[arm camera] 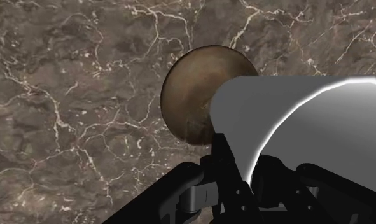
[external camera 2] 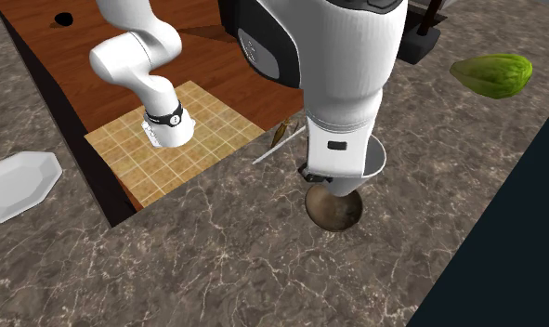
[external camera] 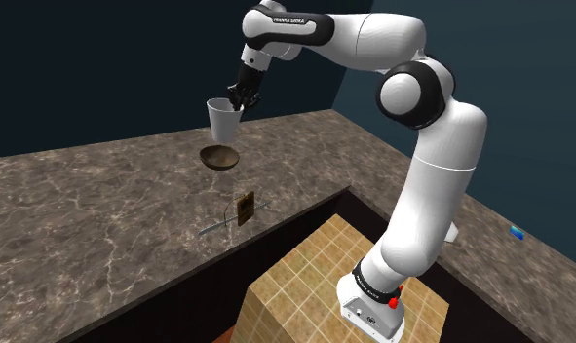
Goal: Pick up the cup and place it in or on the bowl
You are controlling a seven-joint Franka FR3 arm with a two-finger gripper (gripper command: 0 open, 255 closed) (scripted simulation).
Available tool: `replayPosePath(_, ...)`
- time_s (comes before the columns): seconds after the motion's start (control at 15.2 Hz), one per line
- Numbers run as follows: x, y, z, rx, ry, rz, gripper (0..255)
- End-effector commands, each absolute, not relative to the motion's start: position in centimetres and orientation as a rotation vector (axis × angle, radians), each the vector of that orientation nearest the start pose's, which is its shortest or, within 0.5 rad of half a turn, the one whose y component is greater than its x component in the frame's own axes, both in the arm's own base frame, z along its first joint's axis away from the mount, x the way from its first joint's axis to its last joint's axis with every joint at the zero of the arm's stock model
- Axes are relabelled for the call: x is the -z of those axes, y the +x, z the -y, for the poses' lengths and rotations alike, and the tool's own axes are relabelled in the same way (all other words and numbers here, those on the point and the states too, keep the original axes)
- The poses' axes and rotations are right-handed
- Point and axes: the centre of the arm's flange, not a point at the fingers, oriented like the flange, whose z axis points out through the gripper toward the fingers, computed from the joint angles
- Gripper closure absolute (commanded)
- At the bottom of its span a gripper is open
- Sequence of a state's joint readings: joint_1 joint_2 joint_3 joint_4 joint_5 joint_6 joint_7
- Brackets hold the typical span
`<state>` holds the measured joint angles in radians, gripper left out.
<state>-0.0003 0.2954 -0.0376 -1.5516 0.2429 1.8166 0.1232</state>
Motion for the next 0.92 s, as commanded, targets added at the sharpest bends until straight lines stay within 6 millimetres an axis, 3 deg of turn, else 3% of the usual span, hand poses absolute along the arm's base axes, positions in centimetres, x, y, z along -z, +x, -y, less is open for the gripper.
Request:
replayPosePath(0.0,-46.9,64.9,0.3,-0.056,-2.901,-0.324,255)
replayPosePath(0.86,-40.4,64.9,0.3,-0.056,-2.901,-0.324,255)
